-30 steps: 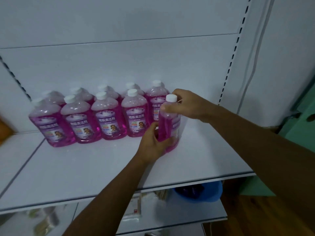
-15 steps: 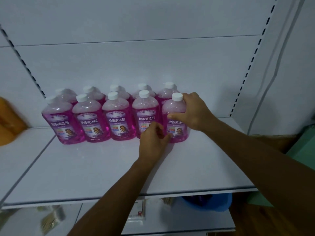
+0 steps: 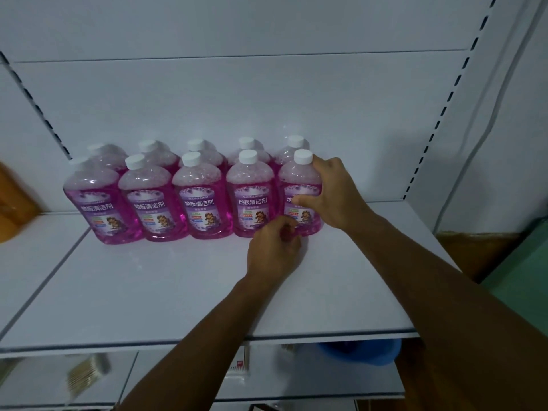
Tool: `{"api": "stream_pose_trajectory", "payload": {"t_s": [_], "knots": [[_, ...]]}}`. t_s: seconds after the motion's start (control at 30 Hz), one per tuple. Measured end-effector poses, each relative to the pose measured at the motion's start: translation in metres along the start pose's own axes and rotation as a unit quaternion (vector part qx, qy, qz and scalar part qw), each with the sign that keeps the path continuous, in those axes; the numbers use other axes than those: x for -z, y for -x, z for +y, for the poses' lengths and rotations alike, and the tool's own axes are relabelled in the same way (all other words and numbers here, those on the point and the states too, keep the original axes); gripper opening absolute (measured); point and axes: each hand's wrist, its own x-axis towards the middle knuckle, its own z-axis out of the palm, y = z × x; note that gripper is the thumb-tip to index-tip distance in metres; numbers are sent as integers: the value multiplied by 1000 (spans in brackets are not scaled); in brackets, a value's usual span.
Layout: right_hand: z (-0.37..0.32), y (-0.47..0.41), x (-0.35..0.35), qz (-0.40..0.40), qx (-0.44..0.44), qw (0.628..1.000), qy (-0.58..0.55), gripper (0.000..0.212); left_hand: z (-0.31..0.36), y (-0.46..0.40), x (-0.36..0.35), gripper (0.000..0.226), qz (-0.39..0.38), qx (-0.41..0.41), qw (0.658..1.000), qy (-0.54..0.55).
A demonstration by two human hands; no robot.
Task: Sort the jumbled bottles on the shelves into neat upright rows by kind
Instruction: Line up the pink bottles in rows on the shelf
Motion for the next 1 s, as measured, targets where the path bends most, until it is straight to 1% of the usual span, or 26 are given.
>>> {"api": "stream_pose_trajectory", "payload": {"t_s": [0.1,0.2,0.27,0.33,0.4,0.47,0.5,0.57,0.63,0.7,0.8,0.9,1.0], "knots": [[-2,2,-1,-3,-16,1000,-8,84,1,0,4,18,-35,-6,999,-10],[-4,1,-1,-16,-31,999,0,97,4,2,15,13,-94,-41,993,-66],[-3,0,0,-19,-49,998,24,110,6,8,27,25,-114,-64,984,-123],[-7,2,6,5,-50,998,29,115,4,19,44,44,-115,-58,972,-198],[-19,7,13,52,-13,998,41,104,-5,32,66,60,-107,-49,959,-257],[-35,13,14,83,43,993,70,88,-18,46,93,66,-106,-28,950,-291],[-46,17,11,84,69,991,82,82,-24,53,106,66,-101,-16,948,-302],[-72,26,-2,59,114,987,101,74,-34,63,135,65,-88,8,944,-319],[-106,35,-22,18,149,982,117,72,-42,71,166,63,-72,36,940,-332],[-143,43,-46,-21,176,977,119,71,-47,81,200,64,-50,43,937,-343],[-201,55,-90,-74,193,971,123,71,-60,105,254,67,-34,68,928,-365],[-263,65,-135,-107,191,969,115,72,-86,141,317,70,-23,115,922,-368],[-325,74,-180,-130,201,965,109,73,-118,178,385,71,1,138,919,-370]]}}
